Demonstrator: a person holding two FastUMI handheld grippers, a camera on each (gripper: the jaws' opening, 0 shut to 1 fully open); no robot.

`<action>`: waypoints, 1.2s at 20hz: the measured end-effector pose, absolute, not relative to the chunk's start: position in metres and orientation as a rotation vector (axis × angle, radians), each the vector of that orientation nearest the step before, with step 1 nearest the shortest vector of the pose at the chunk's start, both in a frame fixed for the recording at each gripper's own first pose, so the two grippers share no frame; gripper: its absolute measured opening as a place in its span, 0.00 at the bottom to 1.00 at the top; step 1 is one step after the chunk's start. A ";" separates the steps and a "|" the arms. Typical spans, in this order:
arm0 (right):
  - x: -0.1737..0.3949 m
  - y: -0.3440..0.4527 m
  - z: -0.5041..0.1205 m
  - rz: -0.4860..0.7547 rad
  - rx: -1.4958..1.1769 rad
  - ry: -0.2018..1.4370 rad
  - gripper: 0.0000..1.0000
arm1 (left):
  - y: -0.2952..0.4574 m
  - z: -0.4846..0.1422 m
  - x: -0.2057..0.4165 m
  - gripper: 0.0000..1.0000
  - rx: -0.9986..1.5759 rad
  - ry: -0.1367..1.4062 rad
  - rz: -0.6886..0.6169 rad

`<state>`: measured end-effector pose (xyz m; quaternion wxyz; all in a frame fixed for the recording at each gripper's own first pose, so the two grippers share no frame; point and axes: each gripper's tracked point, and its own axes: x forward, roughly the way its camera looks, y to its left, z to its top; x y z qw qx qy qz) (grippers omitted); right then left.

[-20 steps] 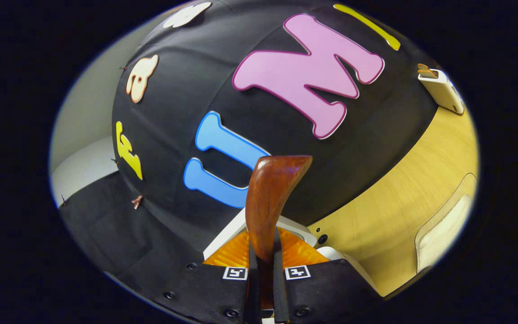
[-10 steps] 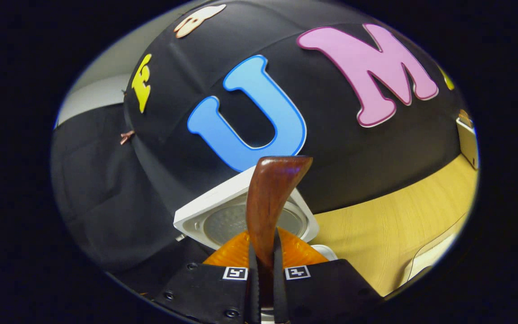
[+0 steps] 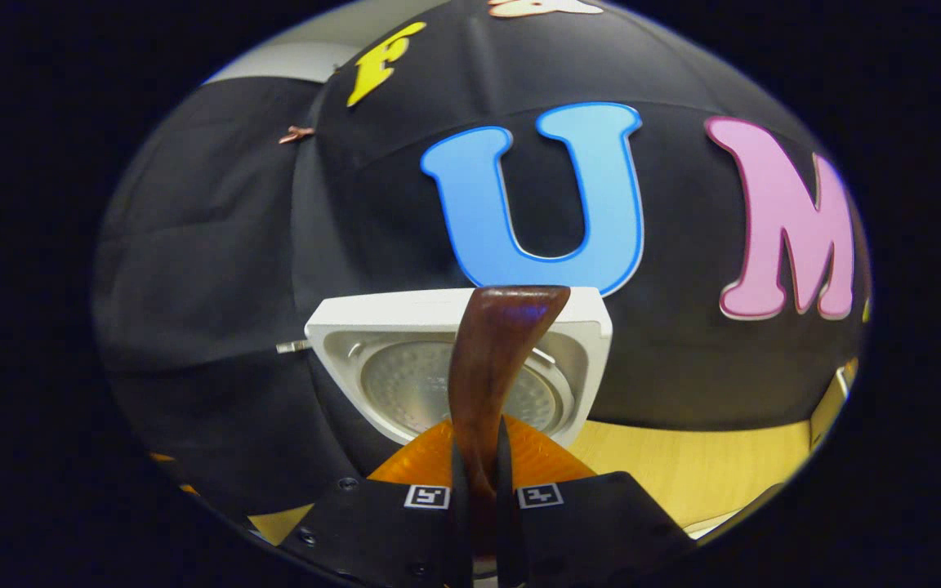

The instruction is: Close the left gripper, press the button to open the rice cooker; take a wooden spoon from the chopstick holder with the right hand, scoop a spoonful of rice and pour it into the rice cooker, then put the wooden spoon back into the chopstick holder.

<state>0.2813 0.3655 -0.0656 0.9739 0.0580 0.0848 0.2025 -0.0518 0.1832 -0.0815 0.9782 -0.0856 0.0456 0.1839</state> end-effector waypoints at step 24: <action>0.254 0.409 -0.080 0.565 -0.334 0.104 0.15 | 0.176 -0.085 -0.044 0.83 -0.173 0.099 0.356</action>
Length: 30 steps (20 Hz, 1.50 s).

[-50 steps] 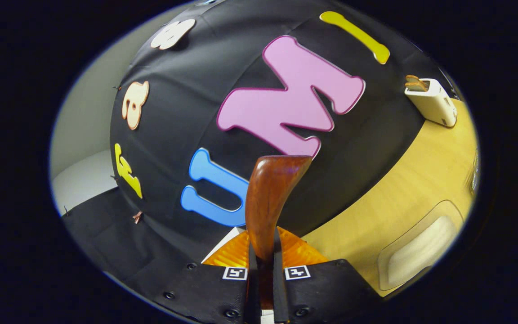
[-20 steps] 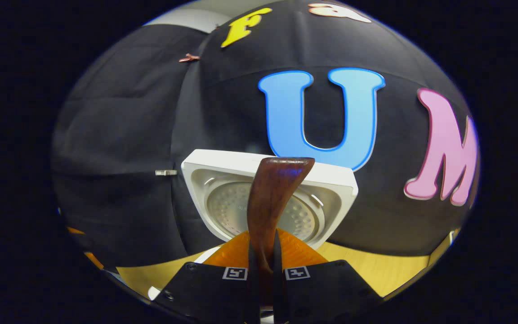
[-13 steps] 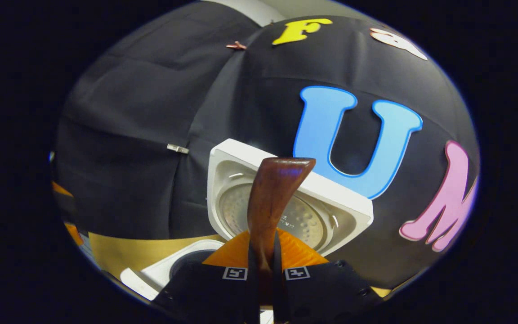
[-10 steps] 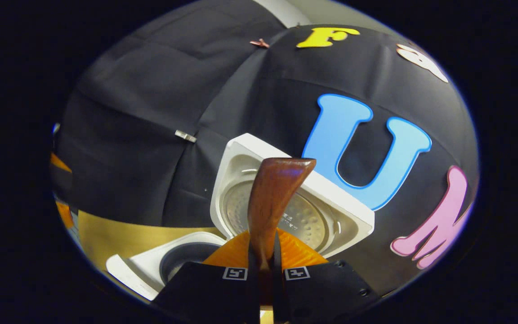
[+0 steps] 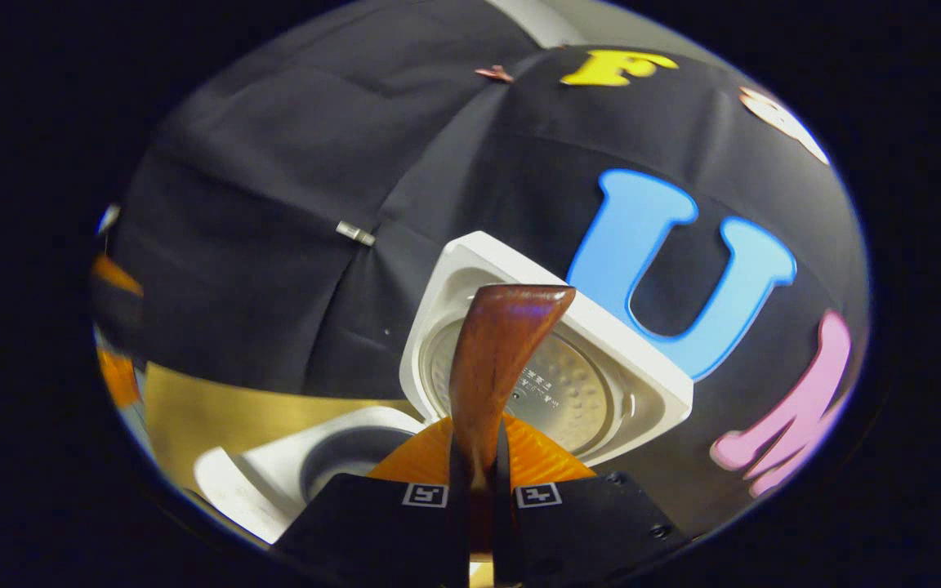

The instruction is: Close the left gripper, press the button to open the rice cooker; take a wooden spoon from the chopstick holder with the right hand, scoop a spoonful of rice and pour it into the rice cooker, then put the wooden spoon back into the chopstick holder.

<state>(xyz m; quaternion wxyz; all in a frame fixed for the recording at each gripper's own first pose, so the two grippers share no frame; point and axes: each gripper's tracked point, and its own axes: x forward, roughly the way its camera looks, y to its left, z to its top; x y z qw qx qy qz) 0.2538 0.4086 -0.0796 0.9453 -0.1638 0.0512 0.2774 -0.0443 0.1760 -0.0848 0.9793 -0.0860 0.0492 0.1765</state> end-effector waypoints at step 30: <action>0.180 -0.044 -0.017 0.068 0.681 0.043 0.15 | 0.056 -0.032 0.023 0.83 -0.114 0.074 0.205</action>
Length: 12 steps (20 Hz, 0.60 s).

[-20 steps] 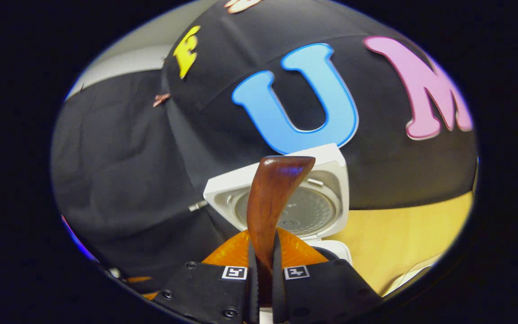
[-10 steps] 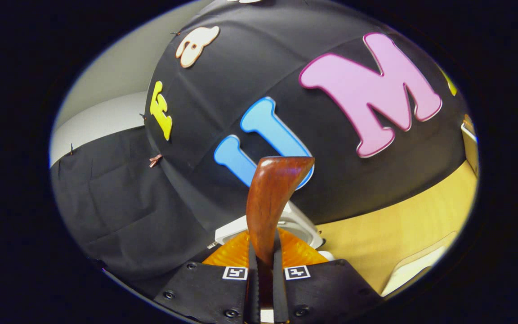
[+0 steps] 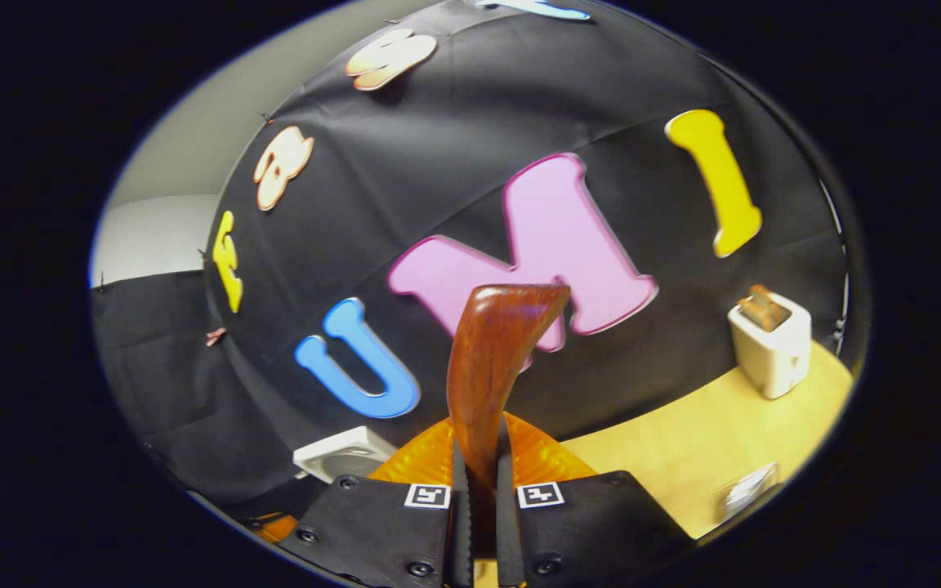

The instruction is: Close the left gripper, press the button to open the rice cooker; take a wooden spoon from the chopstick holder with the right hand, scoop a spoonful of rice and pour it into the rice cooker, then put the wooden spoon back into the chopstick holder.

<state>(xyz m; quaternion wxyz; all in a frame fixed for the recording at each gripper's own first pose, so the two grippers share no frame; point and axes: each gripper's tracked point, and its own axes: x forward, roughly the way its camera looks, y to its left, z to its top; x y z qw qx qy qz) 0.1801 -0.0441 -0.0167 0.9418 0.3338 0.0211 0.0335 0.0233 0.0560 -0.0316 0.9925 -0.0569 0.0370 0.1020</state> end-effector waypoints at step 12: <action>0.133 -0.207 -0.173 -0.188 0.551 0.163 0.15 | 0.022 -0.025 0.051 0.83 -0.018 0.114 0.195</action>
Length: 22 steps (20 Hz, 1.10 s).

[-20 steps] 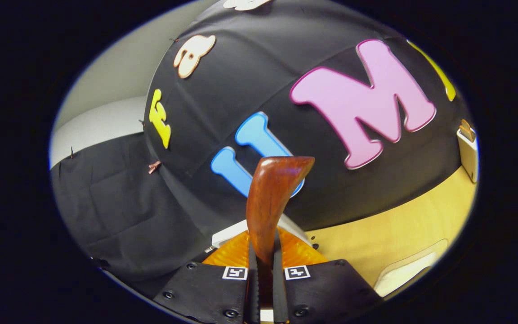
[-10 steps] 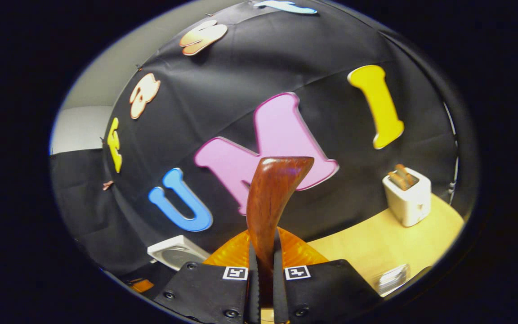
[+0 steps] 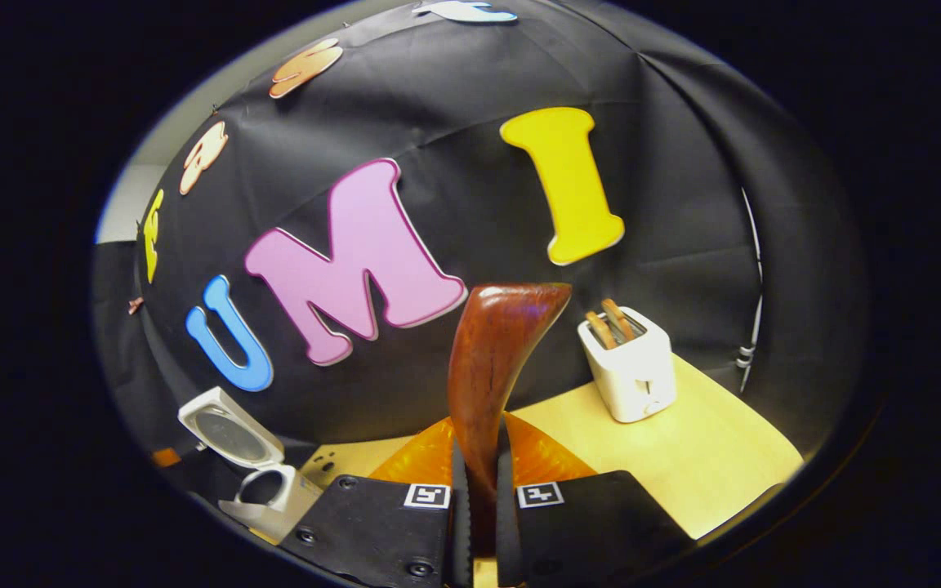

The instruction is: Close the left gripper, press the button to open the rice cooker; take a wooden spoon from the chopstick holder with the right hand, scoop a spoonful of rice and pour it into the rice cooker, then put the wooden spoon back into the chopstick holder.

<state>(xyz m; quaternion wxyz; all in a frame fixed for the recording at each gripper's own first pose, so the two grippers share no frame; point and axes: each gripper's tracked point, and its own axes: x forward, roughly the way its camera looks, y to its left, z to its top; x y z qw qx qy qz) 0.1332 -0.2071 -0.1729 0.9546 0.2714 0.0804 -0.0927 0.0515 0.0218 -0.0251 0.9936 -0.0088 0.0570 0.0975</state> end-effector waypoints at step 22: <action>0.138 -0.207 -0.332 -0.285 0.504 0.344 0.17 | 0.003 -0.036 0.060 0.83 0.025 0.212 0.189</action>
